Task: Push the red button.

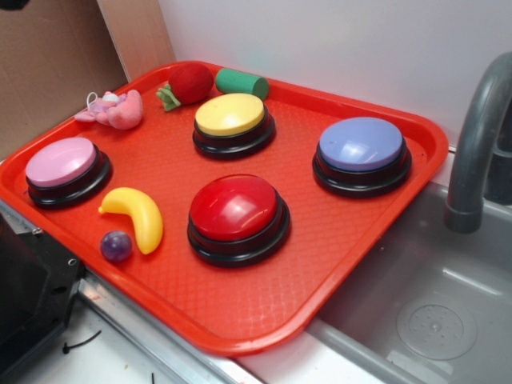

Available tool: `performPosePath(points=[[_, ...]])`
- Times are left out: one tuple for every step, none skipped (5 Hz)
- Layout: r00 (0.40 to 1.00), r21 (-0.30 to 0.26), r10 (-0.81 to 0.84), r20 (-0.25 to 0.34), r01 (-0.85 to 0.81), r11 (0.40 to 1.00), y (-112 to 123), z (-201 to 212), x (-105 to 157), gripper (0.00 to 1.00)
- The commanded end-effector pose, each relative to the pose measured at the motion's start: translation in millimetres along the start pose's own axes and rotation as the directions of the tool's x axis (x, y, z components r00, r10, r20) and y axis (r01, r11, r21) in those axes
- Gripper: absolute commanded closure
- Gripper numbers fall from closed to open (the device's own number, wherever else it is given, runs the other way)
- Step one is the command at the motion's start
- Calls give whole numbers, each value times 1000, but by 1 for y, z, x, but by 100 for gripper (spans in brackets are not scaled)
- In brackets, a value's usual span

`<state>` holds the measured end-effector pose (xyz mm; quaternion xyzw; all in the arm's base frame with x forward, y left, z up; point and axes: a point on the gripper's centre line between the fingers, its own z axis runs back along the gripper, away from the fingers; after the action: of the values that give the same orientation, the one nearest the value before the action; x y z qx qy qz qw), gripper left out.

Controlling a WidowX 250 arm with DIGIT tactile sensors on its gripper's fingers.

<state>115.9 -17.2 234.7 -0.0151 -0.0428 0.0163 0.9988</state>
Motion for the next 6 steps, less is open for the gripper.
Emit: performPosePath(points=[[1000, 0, 0, 0, 0, 1000, 0, 0, 0, 0], [971, -141, -237, 44, 241, 960, -27, -55, 45, 0], [878, -77, -479, 5, 478, 875, -74, -112, 70, 0], [769, -28, -639, 4, 639, 769, -95, -139, 56, 0], [750, -12, -661, 20, 661, 750, -96, -159, 55, 0], [721, -13, -692, -32, 692, 722, -104, -174, 57, 0]])
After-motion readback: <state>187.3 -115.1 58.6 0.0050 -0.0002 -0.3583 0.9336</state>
